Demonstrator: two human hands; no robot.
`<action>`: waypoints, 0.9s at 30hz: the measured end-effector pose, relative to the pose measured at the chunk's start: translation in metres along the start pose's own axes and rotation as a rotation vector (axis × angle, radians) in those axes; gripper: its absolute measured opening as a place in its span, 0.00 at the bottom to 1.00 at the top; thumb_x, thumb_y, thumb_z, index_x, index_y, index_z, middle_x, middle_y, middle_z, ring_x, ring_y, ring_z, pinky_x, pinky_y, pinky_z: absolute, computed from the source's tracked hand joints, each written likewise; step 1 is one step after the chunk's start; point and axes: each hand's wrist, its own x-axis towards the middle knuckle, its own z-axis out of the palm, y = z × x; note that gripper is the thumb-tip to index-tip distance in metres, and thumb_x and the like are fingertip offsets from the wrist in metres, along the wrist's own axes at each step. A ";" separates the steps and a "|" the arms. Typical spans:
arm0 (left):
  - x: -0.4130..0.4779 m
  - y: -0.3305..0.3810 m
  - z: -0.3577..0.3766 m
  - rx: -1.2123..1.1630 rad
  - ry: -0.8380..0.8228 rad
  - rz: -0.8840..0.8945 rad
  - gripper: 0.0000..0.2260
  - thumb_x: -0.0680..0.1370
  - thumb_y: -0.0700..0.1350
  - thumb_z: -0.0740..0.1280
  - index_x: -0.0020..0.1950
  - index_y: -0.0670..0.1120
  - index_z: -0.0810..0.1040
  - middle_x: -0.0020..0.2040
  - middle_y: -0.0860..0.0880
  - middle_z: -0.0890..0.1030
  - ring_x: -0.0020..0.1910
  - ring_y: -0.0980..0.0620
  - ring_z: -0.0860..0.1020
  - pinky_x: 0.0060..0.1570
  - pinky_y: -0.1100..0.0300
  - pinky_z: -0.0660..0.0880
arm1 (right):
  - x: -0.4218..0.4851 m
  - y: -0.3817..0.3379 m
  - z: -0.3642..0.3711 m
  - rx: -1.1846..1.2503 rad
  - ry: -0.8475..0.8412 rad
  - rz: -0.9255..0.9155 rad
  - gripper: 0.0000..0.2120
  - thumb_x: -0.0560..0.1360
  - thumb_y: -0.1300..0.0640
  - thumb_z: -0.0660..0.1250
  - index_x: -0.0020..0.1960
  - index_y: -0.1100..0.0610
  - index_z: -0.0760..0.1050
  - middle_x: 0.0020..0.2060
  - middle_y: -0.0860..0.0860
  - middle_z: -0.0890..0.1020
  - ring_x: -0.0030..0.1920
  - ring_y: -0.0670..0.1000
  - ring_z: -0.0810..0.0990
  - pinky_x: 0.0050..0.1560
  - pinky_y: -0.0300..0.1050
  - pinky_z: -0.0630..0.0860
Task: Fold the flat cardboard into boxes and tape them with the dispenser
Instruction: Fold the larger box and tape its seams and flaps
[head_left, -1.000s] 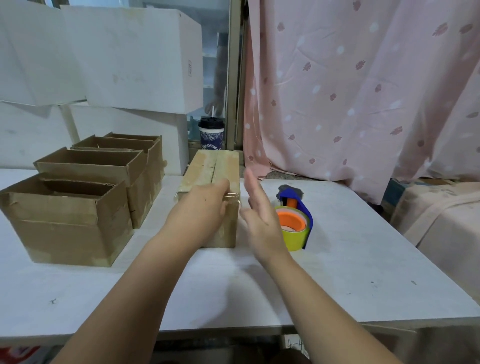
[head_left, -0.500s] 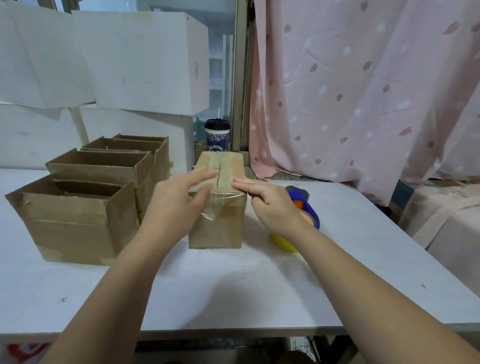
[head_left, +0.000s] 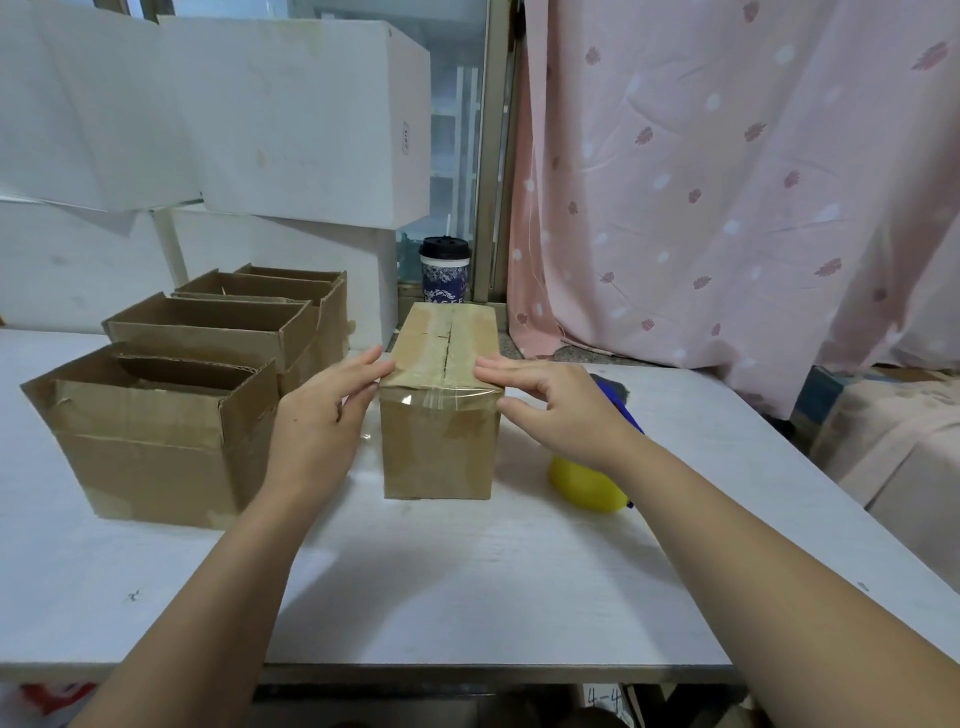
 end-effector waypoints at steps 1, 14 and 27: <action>0.000 -0.001 0.000 -0.012 -0.008 0.011 0.17 0.78 0.36 0.64 0.61 0.55 0.76 0.59 0.64 0.74 0.62 0.67 0.71 0.63 0.72 0.66 | 0.000 0.002 0.001 0.006 0.005 -0.005 0.19 0.77 0.66 0.63 0.67 0.57 0.74 0.68 0.48 0.73 0.71 0.41 0.65 0.72 0.34 0.59; -0.006 -0.016 0.006 0.052 -0.076 0.120 0.14 0.79 0.43 0.64 0.64 0.50 0.76 0.64 0.71 0.68 0.31 0.66 0.73 0.35 0.64 0.71 | 0.003 0.027 0.023 0.091 0.190 -0.075 0.14 0.78 0.62 0.65 0.64 0.55 0.77 0.62 0.41 0.75 0.66 0.32 0.64 0.66 0.26 0.58; -0.005 -0.021 0.019 -0.016 -0.051 0.086 0.11 0.79 0.39 0.62 0.58 0.54 0.73 0.59 0.73 0.72 0.39 0.42 0.78 0.43 0.61 0.75 | 0.006 0.031 0.063 0.109 0.555 -0.163 0.11 0.75 0.65 0.67 0.57 0.60 0.80 0.56 0.46 0.79 0.64 0.39 0.71 0.65 0.31 0.64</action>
